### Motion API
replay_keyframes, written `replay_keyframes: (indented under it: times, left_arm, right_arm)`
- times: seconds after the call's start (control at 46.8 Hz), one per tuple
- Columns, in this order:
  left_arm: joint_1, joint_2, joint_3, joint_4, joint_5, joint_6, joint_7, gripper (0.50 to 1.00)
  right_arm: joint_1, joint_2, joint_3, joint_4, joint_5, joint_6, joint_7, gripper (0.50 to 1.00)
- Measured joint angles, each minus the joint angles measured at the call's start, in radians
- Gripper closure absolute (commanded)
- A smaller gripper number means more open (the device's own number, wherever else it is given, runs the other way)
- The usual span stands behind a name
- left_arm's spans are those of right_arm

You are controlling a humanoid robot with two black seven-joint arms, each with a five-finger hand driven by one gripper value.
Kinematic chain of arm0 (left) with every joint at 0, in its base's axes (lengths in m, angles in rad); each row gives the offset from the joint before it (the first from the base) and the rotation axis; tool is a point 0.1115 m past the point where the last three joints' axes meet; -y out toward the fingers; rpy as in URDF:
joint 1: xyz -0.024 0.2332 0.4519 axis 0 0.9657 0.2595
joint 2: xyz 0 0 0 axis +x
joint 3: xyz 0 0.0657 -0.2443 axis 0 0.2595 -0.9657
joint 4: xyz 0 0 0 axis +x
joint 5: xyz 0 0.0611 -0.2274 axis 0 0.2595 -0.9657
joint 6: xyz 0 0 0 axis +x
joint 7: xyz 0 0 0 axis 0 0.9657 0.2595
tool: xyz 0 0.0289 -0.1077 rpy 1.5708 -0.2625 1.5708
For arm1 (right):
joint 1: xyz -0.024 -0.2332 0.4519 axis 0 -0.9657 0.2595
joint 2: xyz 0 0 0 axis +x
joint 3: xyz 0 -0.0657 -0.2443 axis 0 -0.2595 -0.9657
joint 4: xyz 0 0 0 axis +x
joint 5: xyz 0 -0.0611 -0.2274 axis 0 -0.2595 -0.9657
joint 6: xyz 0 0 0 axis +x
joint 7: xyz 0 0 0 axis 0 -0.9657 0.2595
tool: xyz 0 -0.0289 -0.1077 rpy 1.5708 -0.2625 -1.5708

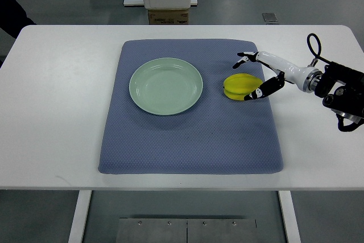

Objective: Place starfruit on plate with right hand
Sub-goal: 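Close the right hand fingers around the starfruit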

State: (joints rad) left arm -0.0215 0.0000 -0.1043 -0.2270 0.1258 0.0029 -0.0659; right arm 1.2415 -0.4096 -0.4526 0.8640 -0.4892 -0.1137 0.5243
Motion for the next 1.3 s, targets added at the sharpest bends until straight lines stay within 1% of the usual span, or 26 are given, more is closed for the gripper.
replay_keyframes:
  times: [0.171, 0.214, 0.257, 0.299, 0.364, 0.492, 0.556, 0.599, 0.727, 0.77, 0.877, 0.92, 0.941, 1.305]
  left_arm:
    - [0.000, 0.000, 0.000, 0.000, 0.000, 0.000, 0.000, 0.500]
    - [0.000, 0.000, 0.000, 0.000, 0.000, 0.000, 0.000, 0.500]
    - [0.000, 0.000, 0.000, 0.000, 0.000, 0.000, 0.000, 0.500]
    - [-0.001, 0.000, 0.000, 0.000, 0.000, 0.000, 0.000, 0.500]
    - [0.000, 0.000, 0.000, 0.000, 0.000, 0.000, 0.000, 0.500]
    - [0.000, 0.000, 0.000, 0.000, 0.000, 0.000, 0.000, 0.500]
    - [0.000, 0.000, 0.000, 0.000, 0.000, 0.000, 0.000, 0.500]
    - [0.000, 0.000, 0.000, 0.000, 0.000, 0.000, 0.000, 0.500]
    - [0.000, 0.000, 0.000, 0.000, 0.000, 0.000, 0.000, 0.500]
    - [0.000, 0.000, 0.000, 0.000, 0.000, 0.000, 0.000, 0.500]
    - [0.000, 0.000, 0.000, 0.000, 0.000, 0.000, 0.000, 0.500]
    - [0.000, 0.000, 0.000, 0.000, 0.000, 0.000, 0.000, 0.500]
    - [0.000, 0.000, 0.000, 0.000, 0.000, 0.000, 0.000, 0.500]
    - [-0.001, 0.000, 0.000, 0.000, 0.000, 0.000, 0.000, 0.500]
  right_arm:
    - [-0.012, 0.005, -0.002, -0.004, 0.001, -0.002, -0.006, 0.519]
    - [-0.013, 0.006, -0.002, -0.008, 0.001, -0.002, -0.007, 0.540]
    - [-0.019, 0.006, -0.002, -0.011, 0.002, -0.002, -0.007, 0.553]
    - [-0.022, 0.006, -0.002, -0.012, 0.003, -0.002, -0.007, 0.555]
    - [-0.027, 0.006, -0.002, -0.015, 0.004, -0.002, -0.008, 0.578]
    - [-0.040, 0.008, -0.002, -0.027, 0.007, -0.002, -0.010, 0.592]
    - [-0.042, 0.008, -0.001, -0.029, 0.009, -0.002, -0.010, 0.624]
    - [-0.042, 0.008, -0.001, -0.030, 0.009, -0.001, -0.010, 0.634]
    - [-0.043, 0.008, -0.001, -0.030, 0.011, -0.001, -0.010, 0.720]
    - [-0.044, 0.008, -0.001, -0.030, 0.011, -0.001, -0.010, 0.758]
    - [-0.045, 0.018, -0.001, -0.031, 0.011, -0.001, -0.010, 0.902]
    - [-0.045, 0.022, -0.001, -0.031, 0.011, -0.001, -0.010, 0.977]
    - [-0.045, 0.023, -0.001, -0.031, 0.011, -0.001, -0.010, 1.000]
    - [-0.039, 0.035, -0.016, -0.030, 0.016, 0.003, -0.003, 1.000]
